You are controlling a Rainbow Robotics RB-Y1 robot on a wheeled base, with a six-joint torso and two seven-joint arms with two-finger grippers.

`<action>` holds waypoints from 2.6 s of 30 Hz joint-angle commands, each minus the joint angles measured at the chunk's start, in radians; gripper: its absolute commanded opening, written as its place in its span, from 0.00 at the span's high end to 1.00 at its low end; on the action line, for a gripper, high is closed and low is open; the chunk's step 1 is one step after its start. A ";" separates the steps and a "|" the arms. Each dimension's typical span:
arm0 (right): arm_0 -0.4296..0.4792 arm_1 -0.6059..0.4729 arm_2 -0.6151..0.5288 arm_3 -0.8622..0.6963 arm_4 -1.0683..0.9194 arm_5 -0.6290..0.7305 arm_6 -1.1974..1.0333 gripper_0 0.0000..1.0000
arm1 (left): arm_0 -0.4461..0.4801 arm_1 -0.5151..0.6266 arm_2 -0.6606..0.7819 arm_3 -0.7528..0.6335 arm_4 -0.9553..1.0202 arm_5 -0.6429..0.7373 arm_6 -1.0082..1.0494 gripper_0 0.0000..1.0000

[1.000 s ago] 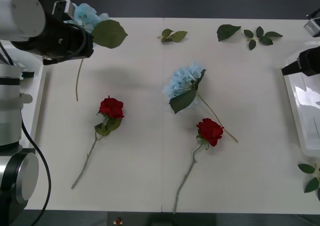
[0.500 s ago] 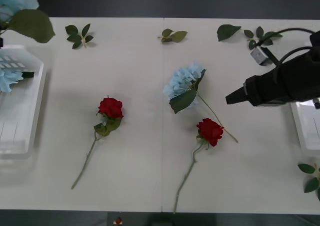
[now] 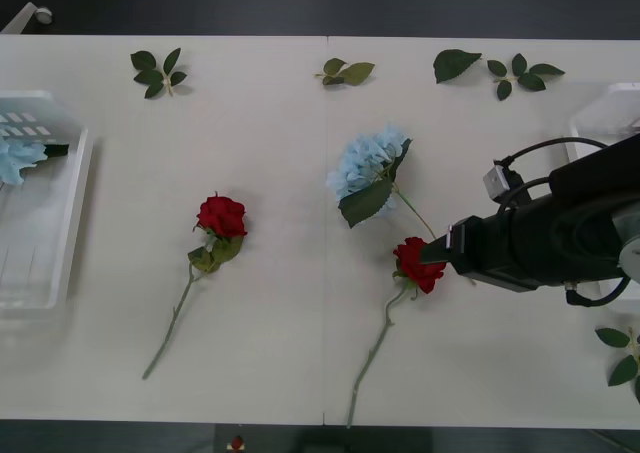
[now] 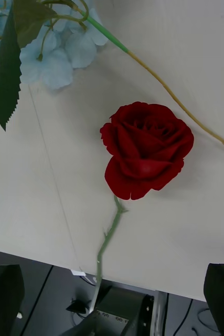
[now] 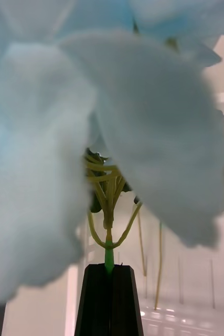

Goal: Put the red flowers into the right box and the blue flowers into the left box

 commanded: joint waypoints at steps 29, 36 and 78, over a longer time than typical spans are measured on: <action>-0.238 0.264 0.600 0.149 0.626 -0.125 -0.623 0.00 | -0.105 0.020 -0.277 0.500 0.026 -0.471 -0.165 0.60; -0.301 0.287 0.675 0.223 0.615 -0.172 -0.637 0.00 | -0.104 0.020 -0.253 0.469 0.063 -0.350 -0.166 0.19; -0.356 0.341 0.739 0.355 0.649 -0.203 -0.628 1.00 | -0.171 -0.073 -0.802 0.050 0.322 -0.244 -0.280 0.00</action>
